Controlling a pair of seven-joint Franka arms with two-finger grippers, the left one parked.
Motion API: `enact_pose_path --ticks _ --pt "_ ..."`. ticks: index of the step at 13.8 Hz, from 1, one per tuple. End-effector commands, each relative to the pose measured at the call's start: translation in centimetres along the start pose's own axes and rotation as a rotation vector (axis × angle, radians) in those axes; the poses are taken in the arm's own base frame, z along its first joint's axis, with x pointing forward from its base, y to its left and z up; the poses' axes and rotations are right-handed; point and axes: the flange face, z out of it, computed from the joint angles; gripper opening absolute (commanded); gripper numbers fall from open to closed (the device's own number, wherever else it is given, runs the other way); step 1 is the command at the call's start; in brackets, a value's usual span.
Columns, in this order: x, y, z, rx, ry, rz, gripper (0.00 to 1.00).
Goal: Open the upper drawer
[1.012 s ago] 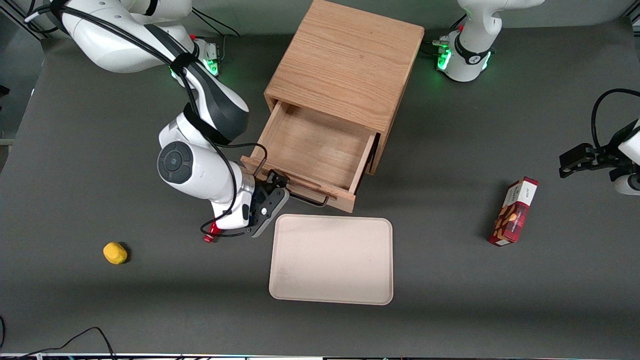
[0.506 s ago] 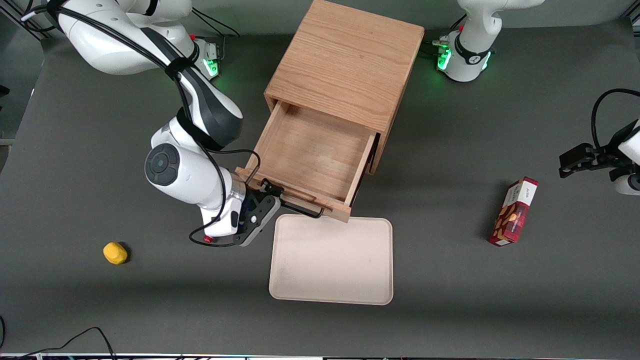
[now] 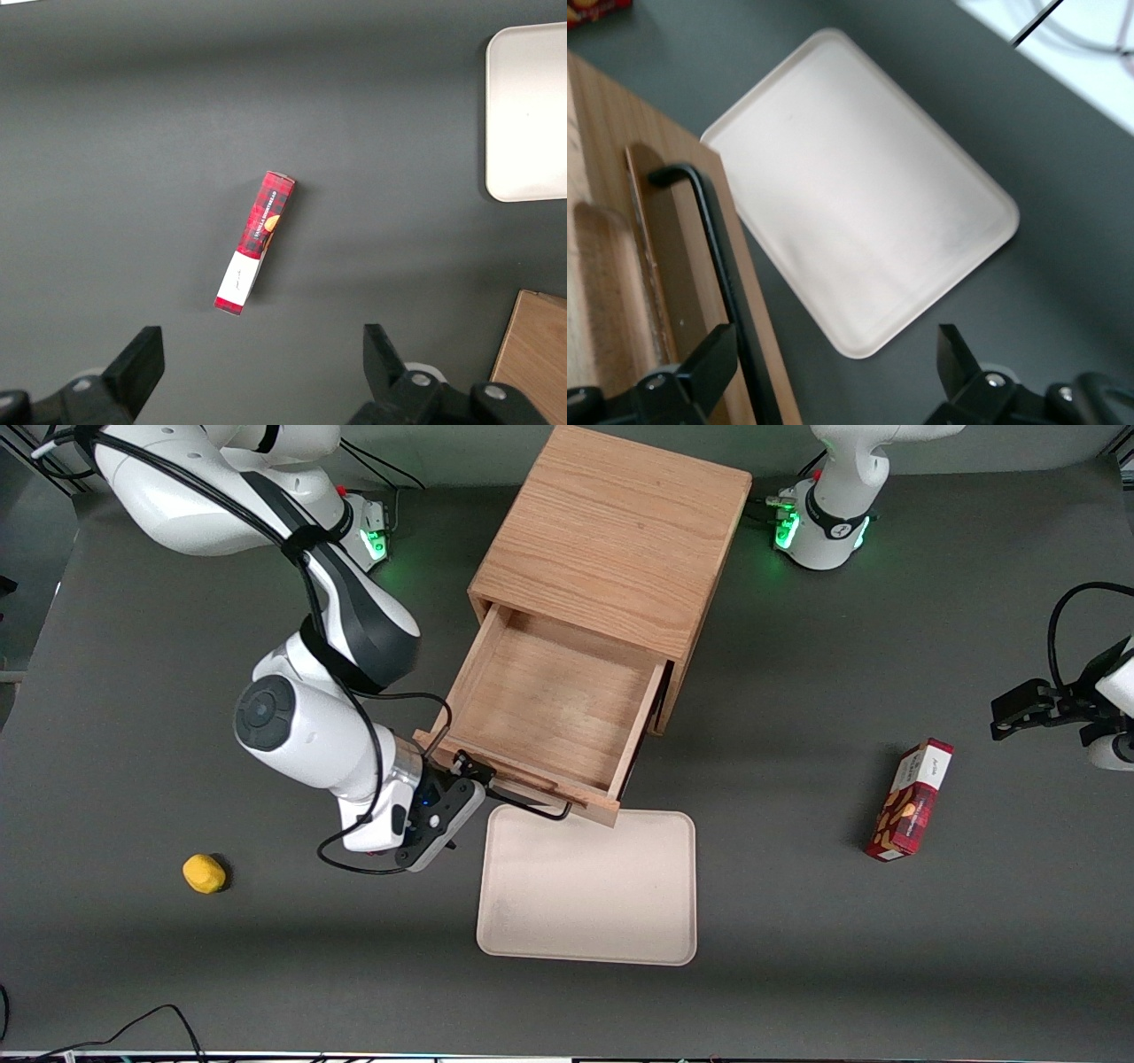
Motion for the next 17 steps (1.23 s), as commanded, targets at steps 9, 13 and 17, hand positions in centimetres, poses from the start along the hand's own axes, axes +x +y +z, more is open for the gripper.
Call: enact_pose_path --ticks 9,13,17 --pt "-15.3 7.7 -24.9 -0.13 -0.128 0.716 1.0" --pt "-22.7 7.9 -29.3 -0.251 -0.278 0.845 1.0" --pt "-24.0 7.5 -28.9 -0.328 -0.304 0.943 1.0"
